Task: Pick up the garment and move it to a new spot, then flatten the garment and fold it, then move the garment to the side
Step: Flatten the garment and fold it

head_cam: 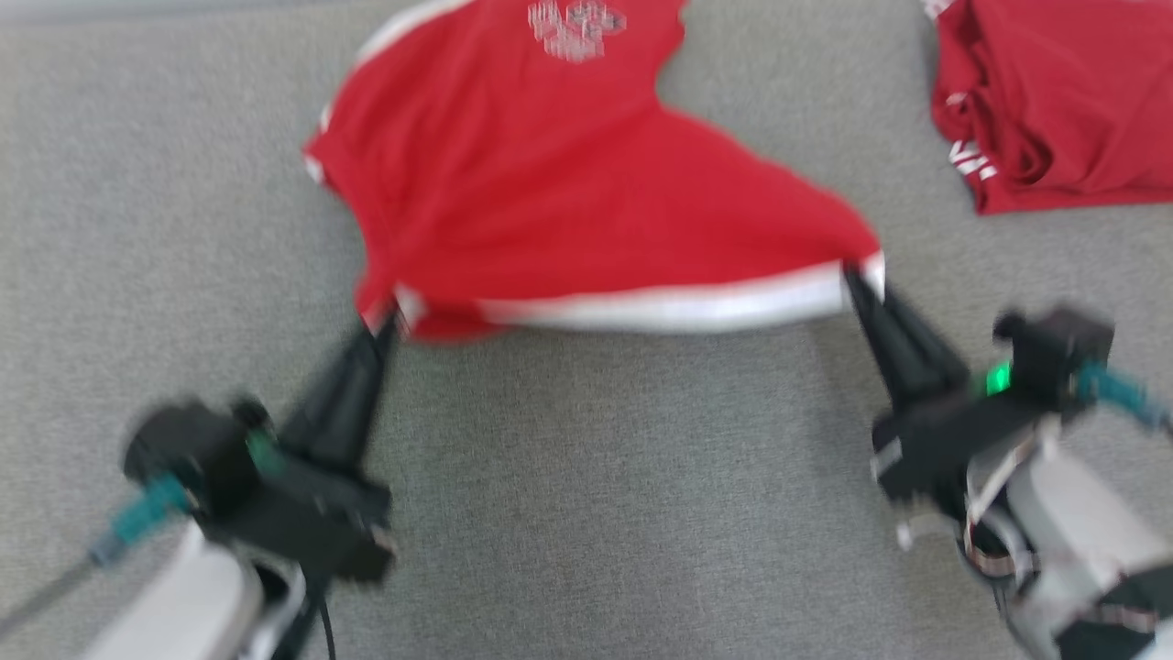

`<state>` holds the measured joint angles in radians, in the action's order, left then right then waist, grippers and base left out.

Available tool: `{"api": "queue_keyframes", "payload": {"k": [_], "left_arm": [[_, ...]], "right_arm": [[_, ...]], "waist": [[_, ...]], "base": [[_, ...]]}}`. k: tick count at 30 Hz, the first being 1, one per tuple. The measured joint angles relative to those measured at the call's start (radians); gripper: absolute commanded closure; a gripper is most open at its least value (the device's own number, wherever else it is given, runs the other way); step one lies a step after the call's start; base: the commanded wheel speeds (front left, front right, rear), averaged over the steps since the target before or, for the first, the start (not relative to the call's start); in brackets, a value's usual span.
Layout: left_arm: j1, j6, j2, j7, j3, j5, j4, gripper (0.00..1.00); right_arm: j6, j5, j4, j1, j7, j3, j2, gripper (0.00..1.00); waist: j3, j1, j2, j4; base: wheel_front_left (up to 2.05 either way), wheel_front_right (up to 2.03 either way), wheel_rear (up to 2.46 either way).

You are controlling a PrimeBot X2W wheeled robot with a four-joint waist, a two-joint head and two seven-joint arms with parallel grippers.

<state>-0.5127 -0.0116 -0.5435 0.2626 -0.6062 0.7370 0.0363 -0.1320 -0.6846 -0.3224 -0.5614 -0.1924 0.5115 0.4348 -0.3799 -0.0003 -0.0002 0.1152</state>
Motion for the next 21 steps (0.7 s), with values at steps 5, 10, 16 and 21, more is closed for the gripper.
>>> {"api": "queue_keyframes", "payload": {"k": [5,10,16,21], "left_arm": [[0.143,0.036,0.048,0.000,0.013,-0.049,0.004,1.00],[0.247,0.066,0.083,0.000,0.013,-0.100,0.036,1.00],[0.336,0.100,0.099,0.000,0.048,-0.146,0.060,1.00],[0.390,0.118,0.091,0.000,0.058,-0.185,0.067,1.00]], "right_arm": [[0.000,0.006,0.059,0.181,0.028,-0.039,0.010,1.00],[0.000,0.032,0.114,0.351,0.057,-0.105,0.006,1.00],[0.000,0.052,0.195,0.540,0.107,-0.217,-0.032,1.00],[0.000,0.073,0.288,0.680,0.174,-0.270,-0.086,1.00]], "waist": [[0.055,0.0000,0.0000,-0.001],[0.098,0.0002,0.0000,-0.014],[0.144,0.0002,0.0000,-0.038],[0.176,0.0001,0.0000,-0.059]], "base": [[0.00,0.00,0.00],[0.00,0.00,0.00],[0.00,0.00,0.00],[0.00,0.00,0.00]]}}
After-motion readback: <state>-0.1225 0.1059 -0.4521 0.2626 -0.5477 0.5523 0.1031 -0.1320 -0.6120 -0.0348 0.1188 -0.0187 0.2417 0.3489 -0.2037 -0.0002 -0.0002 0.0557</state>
